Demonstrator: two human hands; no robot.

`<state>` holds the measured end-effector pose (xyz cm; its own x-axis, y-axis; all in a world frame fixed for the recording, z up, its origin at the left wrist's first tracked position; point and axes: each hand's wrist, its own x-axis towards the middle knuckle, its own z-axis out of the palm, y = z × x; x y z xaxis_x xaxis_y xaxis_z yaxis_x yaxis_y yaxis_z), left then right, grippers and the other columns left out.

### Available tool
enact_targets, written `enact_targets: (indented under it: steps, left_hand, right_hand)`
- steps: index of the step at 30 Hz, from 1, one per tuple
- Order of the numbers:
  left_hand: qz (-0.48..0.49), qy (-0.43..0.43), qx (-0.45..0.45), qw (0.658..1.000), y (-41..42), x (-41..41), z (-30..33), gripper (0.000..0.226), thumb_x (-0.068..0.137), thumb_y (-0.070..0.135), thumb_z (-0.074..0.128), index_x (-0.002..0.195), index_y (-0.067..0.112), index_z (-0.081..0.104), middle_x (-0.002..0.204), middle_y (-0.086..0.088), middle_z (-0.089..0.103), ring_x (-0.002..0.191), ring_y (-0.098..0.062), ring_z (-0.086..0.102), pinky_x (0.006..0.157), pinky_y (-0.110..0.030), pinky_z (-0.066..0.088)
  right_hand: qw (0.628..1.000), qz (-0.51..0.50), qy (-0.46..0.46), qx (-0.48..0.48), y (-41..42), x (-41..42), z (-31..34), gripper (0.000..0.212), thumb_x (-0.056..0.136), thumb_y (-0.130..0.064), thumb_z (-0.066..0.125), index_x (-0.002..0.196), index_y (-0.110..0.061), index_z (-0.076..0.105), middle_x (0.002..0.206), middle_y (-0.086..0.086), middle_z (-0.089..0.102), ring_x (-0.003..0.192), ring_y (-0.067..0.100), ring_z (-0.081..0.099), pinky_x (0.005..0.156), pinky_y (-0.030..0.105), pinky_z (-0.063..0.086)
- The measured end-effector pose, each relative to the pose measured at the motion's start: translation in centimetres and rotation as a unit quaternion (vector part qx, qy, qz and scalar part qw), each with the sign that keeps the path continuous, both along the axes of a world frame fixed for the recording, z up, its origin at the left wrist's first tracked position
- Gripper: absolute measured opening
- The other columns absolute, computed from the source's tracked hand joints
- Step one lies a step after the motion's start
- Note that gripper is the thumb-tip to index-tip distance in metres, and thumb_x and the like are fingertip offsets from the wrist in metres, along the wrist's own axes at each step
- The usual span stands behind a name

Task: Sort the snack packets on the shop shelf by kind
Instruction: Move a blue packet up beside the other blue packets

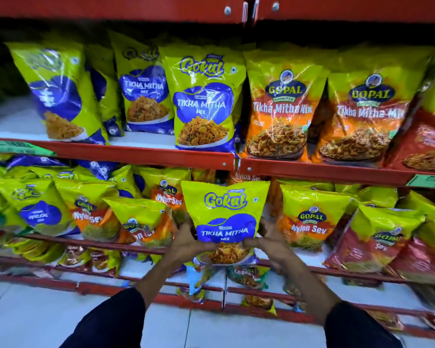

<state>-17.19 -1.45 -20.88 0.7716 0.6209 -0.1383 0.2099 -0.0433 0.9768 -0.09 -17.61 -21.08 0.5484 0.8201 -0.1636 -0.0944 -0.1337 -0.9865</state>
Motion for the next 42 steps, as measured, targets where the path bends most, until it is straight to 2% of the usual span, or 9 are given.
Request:
enact_targets:
  steps: [4, 9, 14, 16, 22, 30, 35, 39, 42]
  left_hand:
    - [0.039, -0.046, 0.048, 0.997, 0.1, -1.8, 5.5, 0.047, 0.060, -0.004, 0.087, 0.090, 0.024, 0.063, 0.073, 0.021, 0.078, 0.068, 0.003, 0.071, 0.065, -0.024, 0.059]
    - [0.067, -0.135, 0.077, 0.986, 0.0, -3.5, 12.9, 0.048, 0.053, 0.029, 0.083, 0.096, 0.011, 0.071, 0.077, 0.008, 0.079, 0.066, -0.007, 0.069, 0.058, -0.028, 0.057]
    - [0.093, -0.180, 0.082, 0.976, 0.8, -4.3, 17.1, 0.017, 0.073, 0.004, 0.081, 0.086, 0.011, 0.073, 0.065, 0.006, 0.075, 0.049, -0.007, 0.061, 0.045, -0.021, 0.050]
    - [0.093, -0.182, 0.076, 0.976, 1.3, -4.6, 17.9, 0.021, 0.076, -0.006, 0.076, 0.083, 0.013, 0.073, 0.062, 0.009, 0.076, 0.043, -0.002, 0.062, 0.038, -0.017, 0.048]
    - [0.099, -0.174, 0.079, 0.977, 3.5, -6.0, 18.6, 0.022, 0.074, -0.003, 0.079, 0.092, 0.009, 0.073, 0.069, 0.006, 0.079, 0.053, -0.006, 0.068, 0.041, -0.020, 0.051]
    - [0.091, -0.195, 0.082, 0.973, 12.0, -9.3, 19.9, 0.046, 0.053, 0.031, 0.080, 0.096, 0.018, 0.069, 0.070, 0.008, 0.077, 0.058, -0.004, 0.068, 0.047, -0.018, 0.052]
    - [0.095, -0.185, 0.123, 0.970, 20.3, -9.6, 21.2, 0.017, 0.081, 0.005, 0.076, 0.096, 0.011, 0.072, 0.082, 0.002, 0.081, 0.072, -0.012, 0.072, 0.059, -0.024, 0.059]
    - [0.099, -0.176, 0.154, 0.967, 25.1, -8.5, 22.1, 0.017, 0.085, 0.007, 0.073, 0.102, 0.009, 0.070, 0.071, 0.009, 0.077, 0.050, -0.008, 0.063, 0.042, -0.024, 0.051]
    - [0.093, -0.166, 0.169, 0.967, 27.1, -7.2, 22.6, 0.017, 0.083, 0.013, 0.076, 0.097, 0.018, 0.069, 0.069, 0.011, 0.075, 0.053, -0.009, 0.065, 0.050, -0.031, 0.054]
  right_hand:
    - [0.998, 0.005, -0.015, 0.067, 0.5, -0.7, 5.5, 0.066, 0.055, 0.002, 0.086, 0.116, -0.013, 0.065, 0.113, 0.011, 0.075, 0.094, 0.018, 0.073, 0.074, 0.039, 0.060]
    - [0.987, 0.009, -0.042, 0.153, 1.5, -2.1, 12.4, 0.061, 0.055, -0.011, 0.088, 0.113, -0.010, 0.068, 0.108, 0.012, 0.077, 0.093, 0.023, 0.074, 0.077, 0.037, 0.060]
    - [0.977, 0.028, -0.030, 0.207, 2.5, -3.7, 16.9, 0.039, 0.069, 0.010, 0.079, 0.104, -0.004, 0.069, 0.087, 0.001, 0.081, 0.075, 0.012, 0.074, 0.063, 0.025, 0.059]
    - [0.977, 0.024, -0.033, 0.207, 3.1, -4.2, 18.0, 0.036, 0.073, 0.008, 0.077, 0.105, -0.007, 0.070, 0.088, 0.001, 0.081, 0.076, 0.013, 0.075, 0.062, 0.024, 0.059]
    - [0.977, 0.005, -0.029, 0.212, 5.6, -5.6, 18.7, 0.035, 0.074, 0.005, 0.078, 0.108, -0.002, 0.070, 0.099, 0.012, 0.080, 0.082, 0.019, 0.076, 0.064, 0.026, 0.059]
    - [0.978, -0.017, -0.072, 0.196, 14.7, -9.4, 20.0, 0.032, 0.074, 0.001, 0.080, 0.104, -0.006, 0.072, 0.095, 0.004, 0.081, 0.085, 0.016, 0.076, 0.066, 0.024, 0.059]
    - [0.973, -0.055, -0.119, 0.191, 22.2, -10.8, 21.6, 0.024, 0.076, -0.003, 0.079, 0.094, -0.017, 0.072, 0.087, -0.004, 0.081, 0.081, 0.010, 0.074, 0.070, 0.022, 0.058]
    - [0.967, -0.105, -0.140, 0.185, 27.4, -10.8, 22.3, 0.022, 0.078, -0.004, 0.078, 0.091, -0.021, 0.072, 0.090, -0.003, 0.079, 0.083, 0.013, 0.073, 0.077, 0.034, 0.059]
    - [0.964, -0.127, -0.148, 0.183, 30.0, -10.7, 22.8, 0.025, 0.081, -0.001, 0.073, 0.088, -0.024, 0.070, 0.087, -0.008, 0.077, 0.079, 0.009, 0.071, 0.075, 0.031, 0.058]
